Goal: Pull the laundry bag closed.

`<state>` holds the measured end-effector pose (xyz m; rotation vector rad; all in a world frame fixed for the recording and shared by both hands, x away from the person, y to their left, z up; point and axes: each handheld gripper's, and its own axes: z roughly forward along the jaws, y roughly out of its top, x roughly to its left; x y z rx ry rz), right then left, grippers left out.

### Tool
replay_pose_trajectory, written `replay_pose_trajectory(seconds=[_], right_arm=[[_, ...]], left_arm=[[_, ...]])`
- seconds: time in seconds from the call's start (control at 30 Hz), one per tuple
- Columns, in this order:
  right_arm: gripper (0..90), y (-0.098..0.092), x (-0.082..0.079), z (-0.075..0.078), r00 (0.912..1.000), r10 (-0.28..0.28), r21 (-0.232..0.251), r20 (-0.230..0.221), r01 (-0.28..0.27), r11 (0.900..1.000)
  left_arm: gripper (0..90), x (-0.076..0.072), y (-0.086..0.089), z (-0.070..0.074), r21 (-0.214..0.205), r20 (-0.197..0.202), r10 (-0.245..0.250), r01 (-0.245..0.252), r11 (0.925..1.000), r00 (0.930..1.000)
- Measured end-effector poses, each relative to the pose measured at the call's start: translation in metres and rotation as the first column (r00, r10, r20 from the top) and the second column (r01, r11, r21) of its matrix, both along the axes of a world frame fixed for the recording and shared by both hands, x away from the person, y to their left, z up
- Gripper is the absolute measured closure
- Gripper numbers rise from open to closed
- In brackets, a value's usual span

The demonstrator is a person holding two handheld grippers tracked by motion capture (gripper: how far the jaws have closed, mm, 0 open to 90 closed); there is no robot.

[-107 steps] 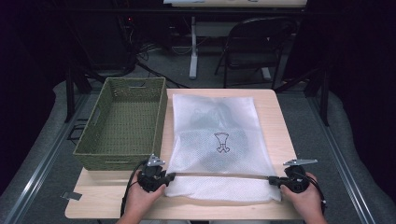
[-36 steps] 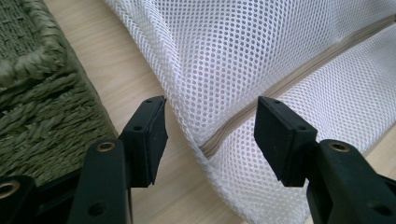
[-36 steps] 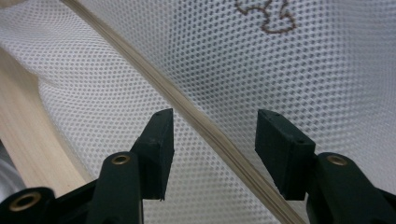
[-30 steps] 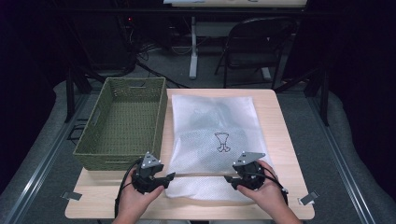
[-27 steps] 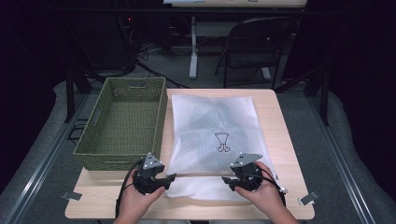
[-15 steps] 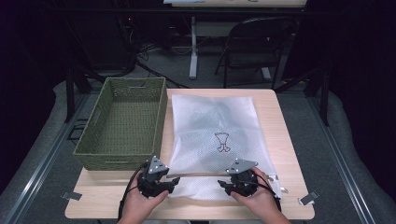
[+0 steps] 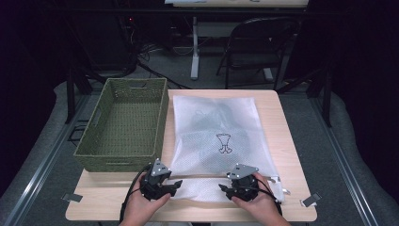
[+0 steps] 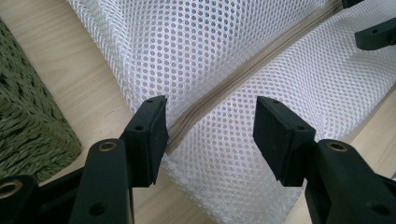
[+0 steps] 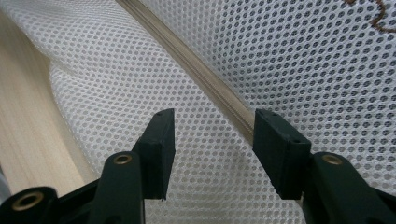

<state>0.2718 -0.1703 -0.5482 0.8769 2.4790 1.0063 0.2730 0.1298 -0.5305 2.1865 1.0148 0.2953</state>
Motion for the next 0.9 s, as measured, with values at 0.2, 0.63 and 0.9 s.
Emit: replay_pose_trajectory(seconds=[0.2, 0.63, 0.9], right_arm=[[48.9, 0.001, -0.0003, -0.0025, 1.0, 0.002, 0.0, -0.005, -0.002, 1.0], [48.7, -0.0061, 0.0018, -0.0032, 0.9999, 0.004, 0.009, -0.014, -0.004, 1.0], [48.3, -0.009, 0.0029, -0.0033, 0.9999, -0.006, 0.013, -0.013, 0.006, 0.9999]], left_arm=[[45.2, 0.0002, 0.0001, -0.0009, 0.001, 0.003, 0.001, -0.001, 1.0, 1.0], [45.2, 0.0017, 0.0009, -0.0023, -0.003, -0.011, 0.002, -0.002, 1.0, 0.9999], [45.3, 0.0026, 0.0023, -0.0018, -0.005, -0.011, 0.006, -0.006, 1.0, 0.9999]])
